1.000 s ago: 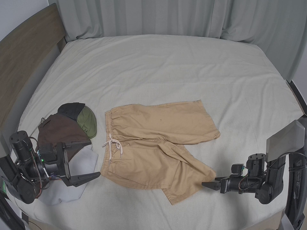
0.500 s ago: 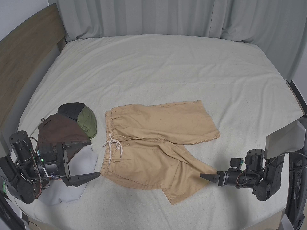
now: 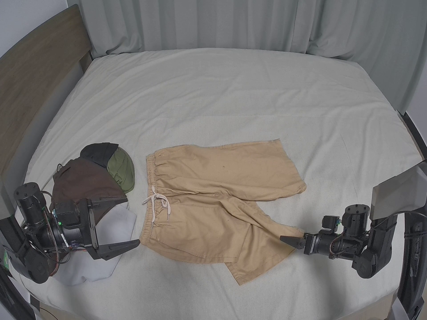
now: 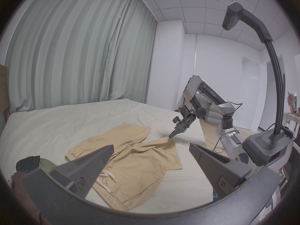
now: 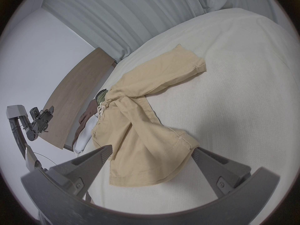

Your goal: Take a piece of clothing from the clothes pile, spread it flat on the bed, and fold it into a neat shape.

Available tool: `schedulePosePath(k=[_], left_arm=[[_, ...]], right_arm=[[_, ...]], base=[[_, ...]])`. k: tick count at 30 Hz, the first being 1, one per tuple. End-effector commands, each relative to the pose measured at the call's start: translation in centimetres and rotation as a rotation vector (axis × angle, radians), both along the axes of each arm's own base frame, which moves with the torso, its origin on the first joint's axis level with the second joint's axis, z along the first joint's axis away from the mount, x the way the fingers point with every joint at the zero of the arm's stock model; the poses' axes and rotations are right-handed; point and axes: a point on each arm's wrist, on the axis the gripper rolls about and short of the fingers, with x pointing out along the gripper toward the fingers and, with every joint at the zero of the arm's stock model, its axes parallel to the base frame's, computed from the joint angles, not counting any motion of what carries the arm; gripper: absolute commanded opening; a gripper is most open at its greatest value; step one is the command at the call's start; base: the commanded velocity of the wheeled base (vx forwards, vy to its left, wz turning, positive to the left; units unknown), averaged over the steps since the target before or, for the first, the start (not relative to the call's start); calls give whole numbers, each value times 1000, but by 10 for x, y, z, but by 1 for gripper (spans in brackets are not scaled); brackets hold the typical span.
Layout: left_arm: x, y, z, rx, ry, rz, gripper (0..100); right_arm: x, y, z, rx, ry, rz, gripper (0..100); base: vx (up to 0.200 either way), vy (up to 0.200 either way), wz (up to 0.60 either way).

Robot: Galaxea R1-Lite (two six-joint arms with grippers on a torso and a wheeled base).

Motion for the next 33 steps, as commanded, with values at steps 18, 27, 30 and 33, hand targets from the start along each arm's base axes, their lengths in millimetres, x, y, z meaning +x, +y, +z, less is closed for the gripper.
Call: schedulePosePath(k=[18, 27, 30, 33], left_arm=[[0, 0, -1, 0, 7, -3, 100], [0, 0, -1, 0, 5, -1, 100], [0, 0, -1, 0, 5, -3, 100], [0, 0, -1, 0, 5, -1, 100]], right_arm=[[3, -2, 4, 3, -23, -9, 0], [11, -6, 6, 0, -55, -33, 0], [15, -7, 7, -13, -70, -69, 0], [18, -7, 7, -15, -78, -78, 0]], base=[[0, 0, 0], [0, 0, 0], [0, 0, 0], [0, 0, 0]])
